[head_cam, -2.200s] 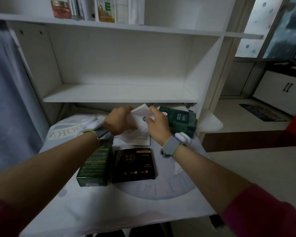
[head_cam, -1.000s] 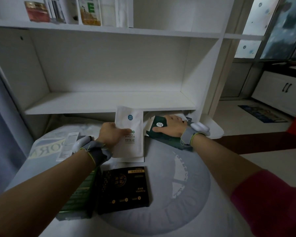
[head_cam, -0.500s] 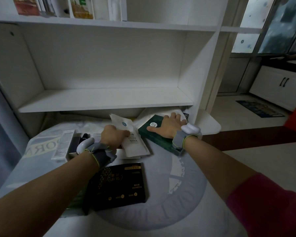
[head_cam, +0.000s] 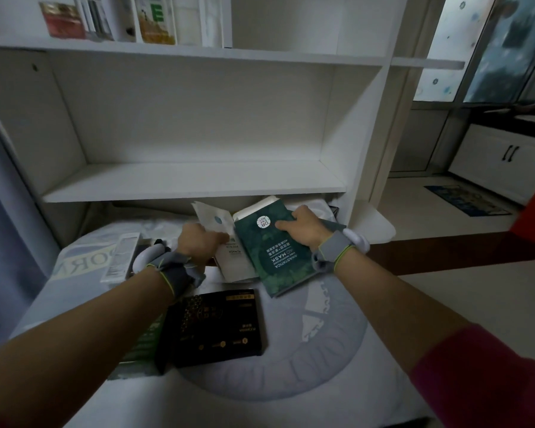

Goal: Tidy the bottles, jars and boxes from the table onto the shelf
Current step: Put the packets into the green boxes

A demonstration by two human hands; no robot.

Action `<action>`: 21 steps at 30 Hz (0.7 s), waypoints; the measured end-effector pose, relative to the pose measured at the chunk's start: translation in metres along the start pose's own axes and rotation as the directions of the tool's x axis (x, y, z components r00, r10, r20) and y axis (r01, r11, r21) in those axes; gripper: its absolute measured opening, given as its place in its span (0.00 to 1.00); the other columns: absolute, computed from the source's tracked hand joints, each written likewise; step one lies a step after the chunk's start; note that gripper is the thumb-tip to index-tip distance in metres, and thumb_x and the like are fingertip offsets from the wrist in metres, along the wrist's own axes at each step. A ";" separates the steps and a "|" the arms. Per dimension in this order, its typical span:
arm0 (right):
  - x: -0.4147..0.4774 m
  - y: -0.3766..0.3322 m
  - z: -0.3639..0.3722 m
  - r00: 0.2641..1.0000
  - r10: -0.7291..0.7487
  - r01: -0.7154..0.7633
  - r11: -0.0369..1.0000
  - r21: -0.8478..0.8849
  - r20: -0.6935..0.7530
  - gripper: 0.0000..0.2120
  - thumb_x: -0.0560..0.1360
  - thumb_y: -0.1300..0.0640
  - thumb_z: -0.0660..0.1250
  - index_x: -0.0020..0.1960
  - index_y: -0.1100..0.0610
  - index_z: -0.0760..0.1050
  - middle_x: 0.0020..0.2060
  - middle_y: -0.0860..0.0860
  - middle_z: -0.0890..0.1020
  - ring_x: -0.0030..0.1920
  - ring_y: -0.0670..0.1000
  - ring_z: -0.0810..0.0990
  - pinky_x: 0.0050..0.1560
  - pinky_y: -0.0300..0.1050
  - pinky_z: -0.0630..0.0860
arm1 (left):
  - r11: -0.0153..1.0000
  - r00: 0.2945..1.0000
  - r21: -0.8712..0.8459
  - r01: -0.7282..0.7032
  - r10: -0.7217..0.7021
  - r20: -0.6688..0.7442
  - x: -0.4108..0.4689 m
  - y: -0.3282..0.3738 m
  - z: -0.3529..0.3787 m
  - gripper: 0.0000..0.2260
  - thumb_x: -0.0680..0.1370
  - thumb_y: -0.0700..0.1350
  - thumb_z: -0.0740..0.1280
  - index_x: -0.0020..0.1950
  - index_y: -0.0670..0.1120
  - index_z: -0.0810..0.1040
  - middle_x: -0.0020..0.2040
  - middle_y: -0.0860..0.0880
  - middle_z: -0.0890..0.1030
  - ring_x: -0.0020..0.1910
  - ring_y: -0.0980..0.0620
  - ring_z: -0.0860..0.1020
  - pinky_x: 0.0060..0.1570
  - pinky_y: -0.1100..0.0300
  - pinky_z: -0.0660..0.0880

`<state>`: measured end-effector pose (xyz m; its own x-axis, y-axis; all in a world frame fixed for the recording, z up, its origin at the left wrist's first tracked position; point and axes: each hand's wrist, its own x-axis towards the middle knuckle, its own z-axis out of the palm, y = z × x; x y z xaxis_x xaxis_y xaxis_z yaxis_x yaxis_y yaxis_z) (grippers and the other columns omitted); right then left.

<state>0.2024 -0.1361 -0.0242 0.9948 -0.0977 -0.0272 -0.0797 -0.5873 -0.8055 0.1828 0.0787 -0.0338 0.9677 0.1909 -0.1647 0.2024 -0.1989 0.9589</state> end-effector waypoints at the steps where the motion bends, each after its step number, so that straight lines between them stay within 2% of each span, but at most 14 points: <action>1: -0.002 -0.002 -0.001 1.000 -0.024 0.024 0.996 0.084 0.007 0.09 0.74 0.57 0.70 0.42 0.63 0.75 0.36 0.56 0.80 0.38 0.55 0.79 0.43 0.48 0.76 | 0.999 0.999 0.018 -0.028 0.028 -0.015 0.000 0.003 -0.006 0.23 0.63 0.44 0.74 0.55 0.36 0.79 0.50 0.37 0.83 0.48 0.38 0.82 0.49 0.40 0.80; 2: -0.006 -0.006 -0.003 0.999 -0.039 0.037 0.987 0.158 0.009 0.08 0.75 0.61 0.68 0.37 0.61 0.76 0.34 0.56 0.79 0.35 0.54 0.77 0.42 0.48 0.74 | 0.998 0.998 0.039 -0.058 0.059 -0.029 0.001 0.007 -0.013 0.26 0.60 0.46 0.74 0.55 0.36 0.79 0.51 0.38 0.83 0.49 0.38 0.82 0.50 0.41 0.79; 3: -0.008 -0.007 -0.003 0.999 -0.048 0.043 0.971 0.236 0.014 0.09 0.75 0.64 0.66 0.36 0.61 0.77 0.33 0.56 0.79 0.35 0.54 0.77 0.42 0.49 0.74 | 0.995 0.996 0.058 -0.081 0.083 -0.033 0.001 0.013 -0.020 0.27 0.60 0.47 0.73 0.56 0.36 0.78 0.51 0.38 0.83 0.49 0.38 0.82 0.51 0.41 0.79; 5: -0.015 -0.013 -0.003 0.998 -0.043 0.020 0.923 0.385 0.053 0.07 0.75 0.68 0.63 0.41 0.65 0.79 0.35 0.58 0.81 0.35 0.55 0.79 0.45 0.51 0.76 | 0.992 0.992 0.071 -0.105 0.110 -0.067 -0.005 0.029 -0.034 0.24 0.65 0.45 0.74 0.58 0.36 0.77 0.53 0.38 0.82 0.51 0.38 0.81 0.53 0.42 0.79; 8: -0.023 -0.022 0.001 0.999 0.013 -0.031 0.844 0.535 0.039 0.09 0.73 0.72 0.60 0.38 0.62 0.75 0.34 0.59 0.78 0.34 0.56 0.77 0.41 0.49 0.76 | 0.983 0.969 0.036 -0.179 0.182 -0.169 -0.013 0.058 -0.053 0.19 0.70 0.43 0.73 0.58 0.37 0.77 0.55 0.39 0.82 0.52 0.39 0.81 0.54 0.42 0.78; 11: -0.027 -0.028 0.007 0.999 0.049 -0.028 0.776 0.630 -0.017 0.08 0.68 0.72 0.61 0.38 0.60 0.70 0.39 0.59 0.76 0.44 0.58 0.75 0.50 0.56 0.74 | 0.948 0.912 -0.042 -0.314 0.290 -0.290 -0.030 0.082 -0.065 0.20 0.65 0.48 0.73 0.54 0.42 0.81 0.51 0.41 0.83 0.49 0.41 0.82 0.52 0.44 0.79; 13: -0.031 -0.032 0.010 0.998 0.049 -0.015 0.730 0.683 -0.031 0.08 0.65 0.71 0.60 0.39 0.60 0.69 0.41 0.59 0.74 0.46 0.57 0.73 0.51 0.55 0.72 | 0.904 0.899 -0.166 -0.394 0.341 -0.275 -0.047 0.096 -0.069 0.15 0.68 0.47 0.73 0.52 0.43 0.81 0.46 0.45 0.84 0.44 0.45 0.82 0.47 0.50 0.80; 15: -0.034 -0.037 0.012 0.998 0.057 -0.010 0.666 0.746 -0.038 0.11 0.67 0.74 0.56 0.40 0.60 0.69 0.39 0.58 0.75 0.42 0.57 0.74 0.46 0.51 0.73 | 0.849 0.891 -0.285 -0.446 0.390 -0.234 -0.056 0.107 -0.070 0.08 0.73 0.42 0.71 0.50 0.44 0.79 0.41 0.48 0.82 0.39 0.49 0.80 0.42 0.55 0.78; 18: -0.035 -0.042 0.012 0.996 0.065 0.008 0.621 0.784 -0.061 0.13 0.68 0.76 0.53 0.41 0.60 0.68 0.38 0.57 0.75 0.38 0.56 0.74 0.39 0.46 0.74 | 0.808 0.884 -0.360 -0.467 0.419 -0.206 -0.062 0.119 -0.073 0.05 0.73 0.40 0.72 0.49 0.45 0.81 0.43 0.46 0.83 0.39 0.49 0.81 0.44 0.55 0.79; 21: -0.038 -0.039 0.015 0.995 0.083 -0.013 0.642 0.767 -0.053 0.13 0.69 0.75 0.54 0.42 0.60 0.67 0.39 0.57 0.74 0.40 0.57 0.74 0.38 0.46 0.73 | 0.794 0.893 -0.414 -0.444 0.430 -0.132 -0.057 0.121 -0.075 0.03 0.73 0.39 0.72 0.45 0.44 0.82 0.40 0.48 0.84 0.38 0.49 0.82 0.45 0.52 0.80</action>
<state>0.1691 -0.0978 -0.0006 0.9801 -0.1885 -0.0626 -0.0158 0.2404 -0.9705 0.1407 0.1161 0.1094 0.9314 0.2119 0.2959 -0.3311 0.1555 0.9307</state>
